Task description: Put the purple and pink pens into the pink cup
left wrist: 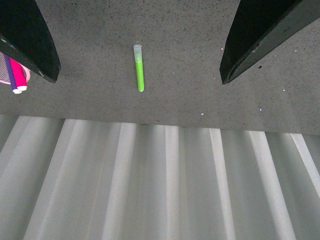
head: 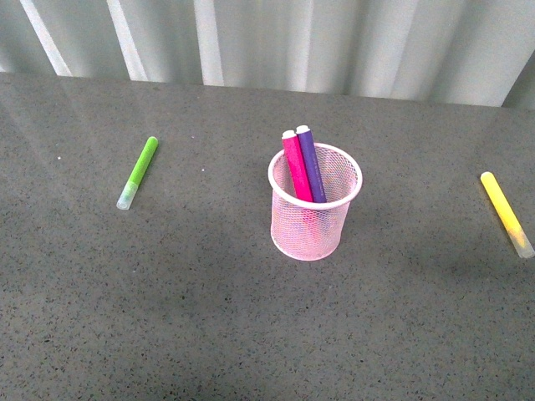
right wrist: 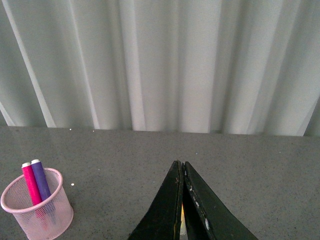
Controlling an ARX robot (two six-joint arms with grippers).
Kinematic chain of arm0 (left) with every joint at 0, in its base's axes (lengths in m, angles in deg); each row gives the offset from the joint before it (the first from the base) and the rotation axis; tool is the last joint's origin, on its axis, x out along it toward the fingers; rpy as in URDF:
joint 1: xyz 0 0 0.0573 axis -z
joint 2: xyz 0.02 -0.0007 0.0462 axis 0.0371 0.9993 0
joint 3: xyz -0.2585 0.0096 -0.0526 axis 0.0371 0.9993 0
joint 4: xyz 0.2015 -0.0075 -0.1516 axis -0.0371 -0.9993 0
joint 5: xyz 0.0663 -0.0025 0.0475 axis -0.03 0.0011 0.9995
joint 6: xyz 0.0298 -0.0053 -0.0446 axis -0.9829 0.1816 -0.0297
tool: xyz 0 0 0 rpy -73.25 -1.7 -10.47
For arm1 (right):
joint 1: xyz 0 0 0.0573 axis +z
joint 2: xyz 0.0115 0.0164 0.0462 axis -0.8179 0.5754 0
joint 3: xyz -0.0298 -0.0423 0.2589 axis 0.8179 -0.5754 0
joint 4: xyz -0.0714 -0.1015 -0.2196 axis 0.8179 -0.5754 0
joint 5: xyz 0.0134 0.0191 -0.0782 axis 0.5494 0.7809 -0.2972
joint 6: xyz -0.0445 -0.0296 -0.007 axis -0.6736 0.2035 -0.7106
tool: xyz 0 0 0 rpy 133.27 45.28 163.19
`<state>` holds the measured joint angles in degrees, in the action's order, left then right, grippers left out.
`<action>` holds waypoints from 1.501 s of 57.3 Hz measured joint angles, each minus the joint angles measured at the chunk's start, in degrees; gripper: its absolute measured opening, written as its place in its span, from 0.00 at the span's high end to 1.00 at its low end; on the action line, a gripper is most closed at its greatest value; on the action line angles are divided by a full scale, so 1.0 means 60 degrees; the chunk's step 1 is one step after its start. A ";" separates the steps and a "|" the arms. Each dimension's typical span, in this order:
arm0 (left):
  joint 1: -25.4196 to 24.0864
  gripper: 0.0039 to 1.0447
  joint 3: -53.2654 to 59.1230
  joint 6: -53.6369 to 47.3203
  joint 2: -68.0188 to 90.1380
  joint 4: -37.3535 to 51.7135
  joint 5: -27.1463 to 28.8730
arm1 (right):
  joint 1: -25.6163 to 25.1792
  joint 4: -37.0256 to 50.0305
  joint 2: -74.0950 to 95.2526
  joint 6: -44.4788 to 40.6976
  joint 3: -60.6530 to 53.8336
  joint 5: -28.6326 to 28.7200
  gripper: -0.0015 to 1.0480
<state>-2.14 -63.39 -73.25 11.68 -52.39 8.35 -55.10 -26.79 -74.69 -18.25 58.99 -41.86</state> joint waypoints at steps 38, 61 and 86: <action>0.0000 0.06 0.0000 0.0000 0.0000 0.0000 0.0000 | 0.0004 0.0113 -0.0630 0.0000 -0.0565 0.0000 0.97; 0.0000 0.06 0.0000 0.0000 0.0000 0.0000 0.0000 | 0.0004 0.0113 -0.0630 0.0000 -0.0565 -0.0004 0.33; 0.0000 0.06 0.0000 0.0000 0.0000 0.0000 0.0000 | 0.0004 0.0113 -0.0630 0.0004 -0.0565 -0.0004 0.07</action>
<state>-2.14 -63.39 -73.25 11.68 -52.39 8.35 -55.08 -26.11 -78.47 -18.23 55.60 -41.88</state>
